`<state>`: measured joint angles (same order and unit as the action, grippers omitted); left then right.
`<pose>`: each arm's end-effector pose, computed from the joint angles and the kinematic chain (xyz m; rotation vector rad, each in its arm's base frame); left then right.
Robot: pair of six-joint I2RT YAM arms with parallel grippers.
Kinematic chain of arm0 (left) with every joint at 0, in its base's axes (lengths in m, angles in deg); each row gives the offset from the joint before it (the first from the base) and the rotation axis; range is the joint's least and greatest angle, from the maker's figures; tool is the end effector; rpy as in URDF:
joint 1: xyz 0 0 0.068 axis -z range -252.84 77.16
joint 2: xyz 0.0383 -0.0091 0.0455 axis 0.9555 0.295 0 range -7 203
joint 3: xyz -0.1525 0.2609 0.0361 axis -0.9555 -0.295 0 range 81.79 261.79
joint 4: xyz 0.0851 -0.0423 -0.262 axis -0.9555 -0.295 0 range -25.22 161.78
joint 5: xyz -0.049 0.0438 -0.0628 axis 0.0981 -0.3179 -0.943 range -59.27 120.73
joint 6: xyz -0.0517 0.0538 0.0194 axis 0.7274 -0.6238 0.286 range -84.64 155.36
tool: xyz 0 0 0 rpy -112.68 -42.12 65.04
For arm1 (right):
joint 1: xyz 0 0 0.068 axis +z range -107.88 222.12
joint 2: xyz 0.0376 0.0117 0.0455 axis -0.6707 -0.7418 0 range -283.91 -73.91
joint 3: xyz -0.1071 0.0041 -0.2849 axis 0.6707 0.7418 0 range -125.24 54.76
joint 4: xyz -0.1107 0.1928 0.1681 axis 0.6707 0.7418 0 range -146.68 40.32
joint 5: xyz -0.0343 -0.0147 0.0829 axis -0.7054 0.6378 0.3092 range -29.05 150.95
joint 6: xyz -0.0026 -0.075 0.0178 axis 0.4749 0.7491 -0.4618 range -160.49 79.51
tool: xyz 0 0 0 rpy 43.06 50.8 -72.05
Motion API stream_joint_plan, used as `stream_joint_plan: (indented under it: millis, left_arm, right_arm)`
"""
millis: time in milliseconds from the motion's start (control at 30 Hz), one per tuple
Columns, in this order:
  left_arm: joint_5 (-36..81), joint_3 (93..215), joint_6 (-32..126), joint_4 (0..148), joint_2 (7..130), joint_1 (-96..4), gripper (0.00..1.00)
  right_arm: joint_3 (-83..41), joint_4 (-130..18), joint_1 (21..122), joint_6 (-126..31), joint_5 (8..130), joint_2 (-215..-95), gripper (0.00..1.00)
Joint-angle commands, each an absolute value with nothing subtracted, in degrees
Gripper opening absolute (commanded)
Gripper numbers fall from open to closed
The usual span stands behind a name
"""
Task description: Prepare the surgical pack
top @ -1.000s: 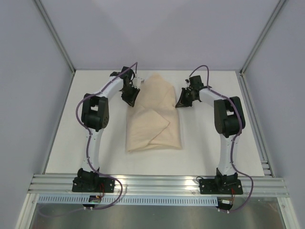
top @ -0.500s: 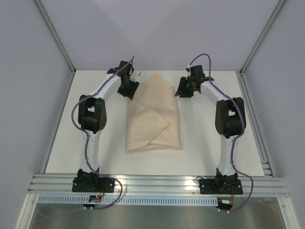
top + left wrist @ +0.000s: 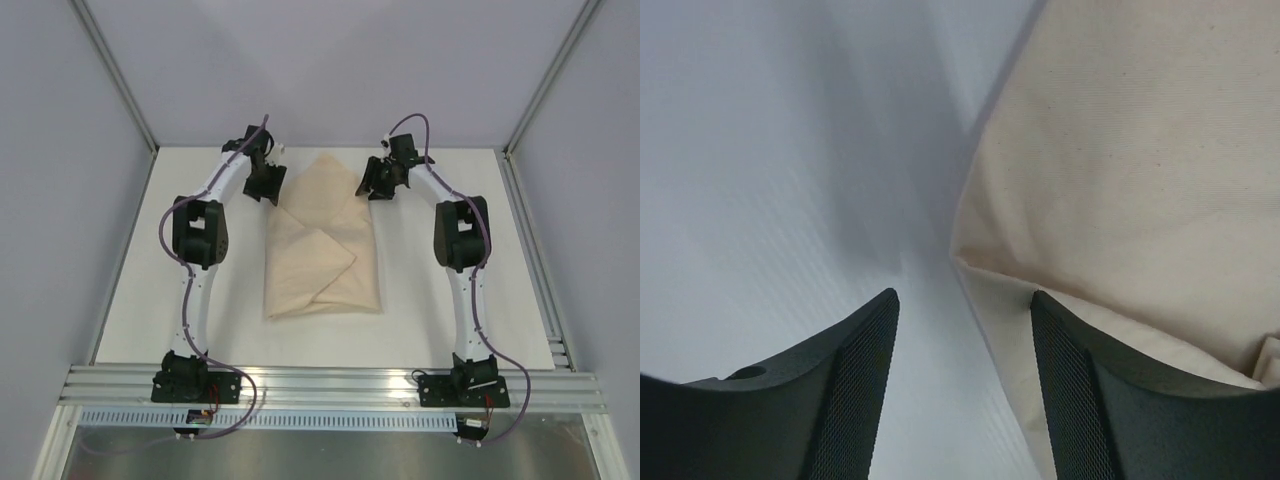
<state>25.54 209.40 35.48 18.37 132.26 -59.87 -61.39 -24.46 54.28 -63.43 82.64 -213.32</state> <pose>0.5575 -0.1344 0.1862 0.3307 2.6930 -0.1906 0.5691 0.1474 0.1463 0.0897 2.5921 0.7153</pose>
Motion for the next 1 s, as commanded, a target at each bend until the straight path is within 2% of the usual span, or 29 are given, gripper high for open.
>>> stream_joint_plan:
  millis: [0, 67, 200, 267, 333, 367, 400, 467, 700, 967]
  left_arm:
    - [22.6, 210.4, 36.9, 17.3, 133.4, -59.6, 0.64]
    - [22.0, 210.4, 36.6, 18.6, 133.5, -59.6, 0.63]
    - [20.7, 210.0, 35.5, 21.2, 132.8, -59.6, 0.5]
    - [20.3, 208.9, 35.4, 23.2, 132.0, -59.6, 0.42]
    - [19.4, 207.7, 34.0, 24.6, 130.5, -59.6, 0.24]
    - [19.2, 206.5, 33.5, 25.7, 129.8, -59.6, 0.17]
    - [18.6, 205.8, 33.2, 26.3, 129.0, -59.6, 0.07]
    - [17.6, 202.8, 31.9, 28.4, 125.2, -59.6, 0.0]
    - [16.1, 189.8, 27.0, 33.9, 109.5, -59.6, 0.0]
    - [11.5, 174.4, 22.6, 34.6, 98.0, -59.6, 0.0]
  right_arm:
    - [-64.1, -23.7, 54.5, -65.0, 84.2, -215.9, 0.51]
    - [-63.9, -24.7, 54.5, -65.2, 84.0, -216.2, 0.45]
    - [-63.9, -26.4, 54.5, -65.2, 84.9, -216.6, 0.31]
    - [-64.1, -27.2, 54.6, -65.2, 85.5, -216.4, 0.18]
    - [-64.1, -27.3, 54.6, -64.8, 86.0, -215.5, 0.04]
    - [-64.0, -27.5, 54.5, -64.6, 86.3, -215.0, 0.01]
    - [-63.4, -27.6, 54.5, -63.9, 86.5, -213.4, 0.0]
    - [-62.0, -28.4, 54.5, -63.2, 87.1, -211.2, 0.01]
    - [-50.1, -35.6, 54.5, -61.1, 87.9, -196.1, 0.0]
    - [-33.5, -40.4, 54.5, -59.9, 90.6, -183.8, 0.01]
